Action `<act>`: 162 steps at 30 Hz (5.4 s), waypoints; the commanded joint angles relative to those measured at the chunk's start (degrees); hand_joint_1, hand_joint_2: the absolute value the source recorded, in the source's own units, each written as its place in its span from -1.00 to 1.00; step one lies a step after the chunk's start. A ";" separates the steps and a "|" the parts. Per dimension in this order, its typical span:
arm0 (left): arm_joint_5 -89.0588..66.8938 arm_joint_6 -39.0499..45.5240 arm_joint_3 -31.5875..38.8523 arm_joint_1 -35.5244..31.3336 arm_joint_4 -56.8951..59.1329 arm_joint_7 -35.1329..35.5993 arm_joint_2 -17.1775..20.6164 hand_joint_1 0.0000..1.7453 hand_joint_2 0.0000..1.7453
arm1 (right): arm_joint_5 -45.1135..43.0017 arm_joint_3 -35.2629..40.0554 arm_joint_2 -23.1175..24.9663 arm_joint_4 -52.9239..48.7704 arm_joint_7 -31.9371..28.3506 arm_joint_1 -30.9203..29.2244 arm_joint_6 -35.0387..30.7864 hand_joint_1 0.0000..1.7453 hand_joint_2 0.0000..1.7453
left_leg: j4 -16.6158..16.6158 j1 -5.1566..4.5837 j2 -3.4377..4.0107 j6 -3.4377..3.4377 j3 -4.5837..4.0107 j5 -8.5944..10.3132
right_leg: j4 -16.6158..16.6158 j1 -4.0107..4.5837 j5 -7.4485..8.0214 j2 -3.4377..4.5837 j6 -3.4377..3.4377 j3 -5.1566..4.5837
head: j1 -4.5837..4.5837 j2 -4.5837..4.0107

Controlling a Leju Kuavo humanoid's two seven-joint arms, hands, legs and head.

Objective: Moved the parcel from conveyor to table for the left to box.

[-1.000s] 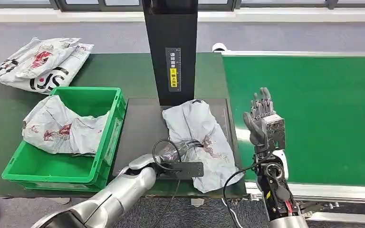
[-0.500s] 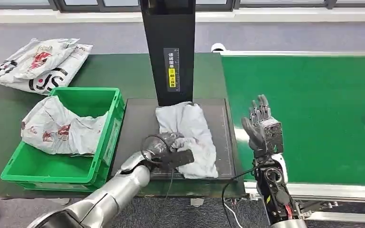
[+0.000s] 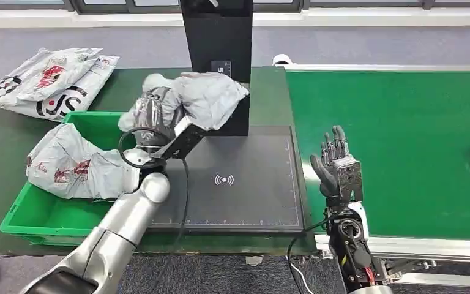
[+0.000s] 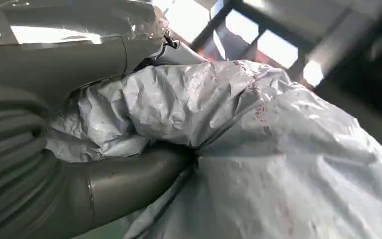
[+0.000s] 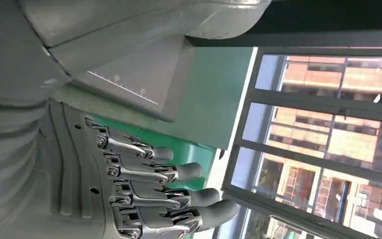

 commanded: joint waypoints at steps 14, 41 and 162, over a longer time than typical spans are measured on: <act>-39.02 -17.47 18.70 -5.67 28.62 38.32 10.77 1.00 1.00 | 3.84 -2.55 2.05 2.60 3.05 -3.08 2.69 -1.00 1.00 | -0.26 -0.07 0.20 -0.05 0.33 0.04 | -0.13 -0.06 0.03 0.11 -0.06 0.19 | -0.02 0.00; -19.56 -0.73 32.22 -4.56 19.20 17.29 6.34 -1.00 -1.00 | 6.23 -5.01 0.49 -5.64 6.50 5.24 4.11 -1.00 1.00 | -0.06 0.25 0.18 -0.38 -0.04 0.13 | 0.05 0.10 0.10 0.04 -0.37 -0.25 | -0.02 -0.02; 36.58 -37.85 4.89 3.73 21.26 -12.53 -4.27 -1.00 1.00 | 81.63 -24.44 -18.82 42.47 55.04 -5.83 -26.19 -1.00 1.00 | -0.05 -0.04 0.29 -0.16 -0.18 -0.04 | 0.06 -0.08 0.05 0.11 -0.21 -0.37 | 0.00 0.00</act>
